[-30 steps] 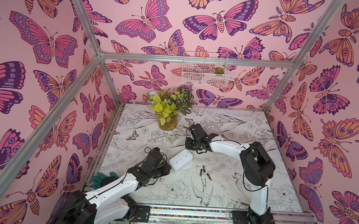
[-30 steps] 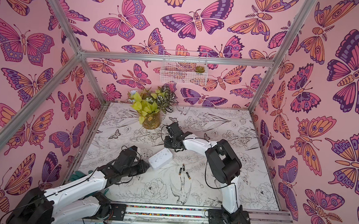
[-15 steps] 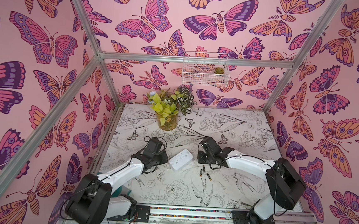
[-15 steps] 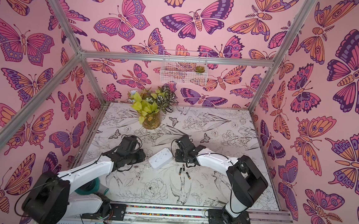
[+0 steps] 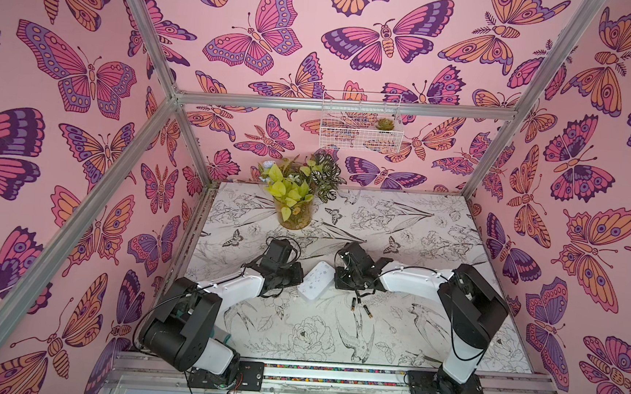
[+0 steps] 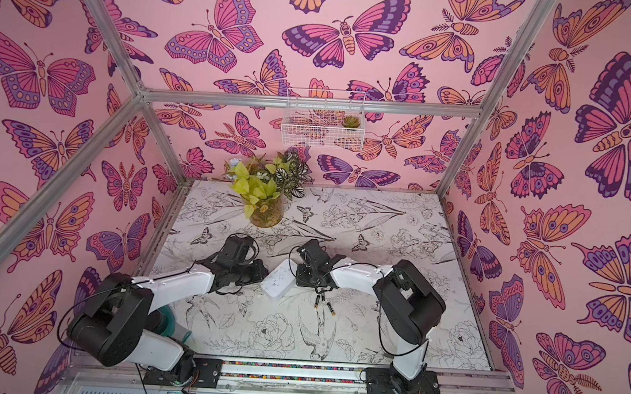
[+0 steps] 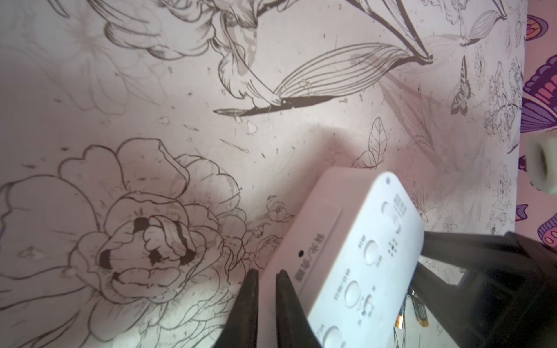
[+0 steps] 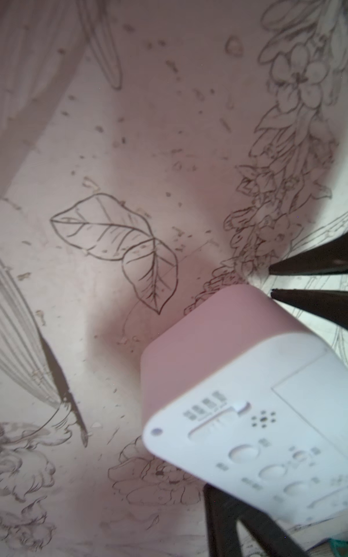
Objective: Insert the battery into the alarm
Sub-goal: Adjust the alarm at the center of the board, then remove the cover from the alarm.
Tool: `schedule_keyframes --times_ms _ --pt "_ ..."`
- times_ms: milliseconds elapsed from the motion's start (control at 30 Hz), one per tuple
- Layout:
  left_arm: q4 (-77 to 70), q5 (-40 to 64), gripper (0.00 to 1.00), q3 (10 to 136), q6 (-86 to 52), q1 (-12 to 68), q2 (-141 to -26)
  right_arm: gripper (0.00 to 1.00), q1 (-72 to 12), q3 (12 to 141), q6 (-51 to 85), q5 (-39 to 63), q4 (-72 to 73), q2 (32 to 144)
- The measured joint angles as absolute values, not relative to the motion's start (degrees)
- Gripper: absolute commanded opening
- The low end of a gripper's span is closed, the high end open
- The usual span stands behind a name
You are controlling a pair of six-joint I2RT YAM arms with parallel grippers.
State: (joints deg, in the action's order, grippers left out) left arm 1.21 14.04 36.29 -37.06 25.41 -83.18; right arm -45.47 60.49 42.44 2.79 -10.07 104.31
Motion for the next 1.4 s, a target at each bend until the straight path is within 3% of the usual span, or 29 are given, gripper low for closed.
schedule_keyframes --times_ms 400,500,600,667,967,1400 --pt "2.59 13.32 0.19 26.59 -40.12 29.04 -70.57 0.18 -44.99 62.46 41.87 2.83 -8.6 105.1" --pt "3.51 12.4 0.35 26.72 -39.62 28.91 -66.83 0.28 -44.23 56.99 41.5 3.03 -8.34 100.38" --pt "3.36 12.6 0.63 26.98 -40.27 28.88 -65.84 0.49 -43.64 52.27 41.28 4.71 -7.73 94.21" --pt "2.76 13.06 0.67 26.98 -41.65 28.88 -65.93 0.61 -43.64 49.89 41.63 6.7 -5.89 90.3" --pt "-5.21 15.64 0.67 25.78 -45.82 28.88 -68.42 0.65 -43.64 47.62 46.11 15.84 4.4 88.79" --pt "-11.18 18.13 0.59 24.97 -48.05 28.88 -76.18 0.56 -43.64 48.16 49.1 18.52 9.17 97.97"
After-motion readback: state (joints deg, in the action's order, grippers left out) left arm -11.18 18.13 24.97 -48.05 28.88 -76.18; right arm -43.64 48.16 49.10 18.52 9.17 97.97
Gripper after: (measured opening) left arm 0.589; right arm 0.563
